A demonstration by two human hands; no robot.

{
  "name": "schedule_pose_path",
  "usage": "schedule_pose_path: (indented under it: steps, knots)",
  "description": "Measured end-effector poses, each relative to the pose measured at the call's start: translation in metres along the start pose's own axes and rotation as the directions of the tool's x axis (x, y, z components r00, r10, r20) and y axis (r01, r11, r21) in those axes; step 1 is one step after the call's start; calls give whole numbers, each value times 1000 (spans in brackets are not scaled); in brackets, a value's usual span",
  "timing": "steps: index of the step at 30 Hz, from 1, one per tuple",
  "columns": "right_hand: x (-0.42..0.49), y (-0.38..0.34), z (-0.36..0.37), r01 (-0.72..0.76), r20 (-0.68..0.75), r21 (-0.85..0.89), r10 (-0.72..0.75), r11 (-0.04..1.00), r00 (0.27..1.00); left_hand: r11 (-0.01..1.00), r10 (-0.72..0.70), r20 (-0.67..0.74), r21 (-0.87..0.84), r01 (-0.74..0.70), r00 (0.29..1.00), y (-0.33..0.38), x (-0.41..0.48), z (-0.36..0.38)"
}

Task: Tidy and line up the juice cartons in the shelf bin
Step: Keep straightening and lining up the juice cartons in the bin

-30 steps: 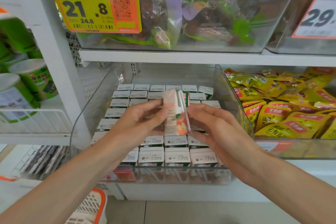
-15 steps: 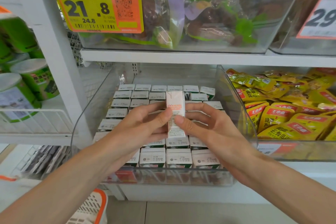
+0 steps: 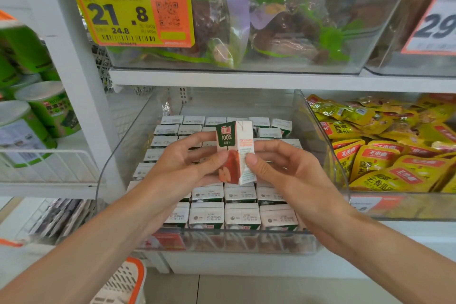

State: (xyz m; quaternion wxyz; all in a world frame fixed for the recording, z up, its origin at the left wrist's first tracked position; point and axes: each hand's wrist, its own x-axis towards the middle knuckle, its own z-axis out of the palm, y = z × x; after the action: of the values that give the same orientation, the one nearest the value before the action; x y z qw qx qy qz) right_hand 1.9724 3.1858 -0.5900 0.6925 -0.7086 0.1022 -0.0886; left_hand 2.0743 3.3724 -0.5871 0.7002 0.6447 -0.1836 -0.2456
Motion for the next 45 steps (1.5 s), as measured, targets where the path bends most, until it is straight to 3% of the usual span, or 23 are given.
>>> schedule_pose_path:
  steps: [15,20,27,37,45]
  knots:
    - [1,-1,-1,-3,9,-24,3,1000,1000,997,21,6,76,-21,1000,-5,0,-2]
    - [3,-1,-2,-5,-30,14,6,1000,1000,997,25,8,71,-26,1000,-5,1,-3]
    - [3,-4,-3,-9,30,75,7,997,1000,993,-3,6,116,2,1000,-7,2,-4]
    - [3,-3,-1,-24,38,-44,25,999,999,993,25,2,117,-25,1000,-4,0,0]
    - [6,-3,-4,-42,-12,56,42,998,999,989,72,48,122,-78,996,-1,-1,2]
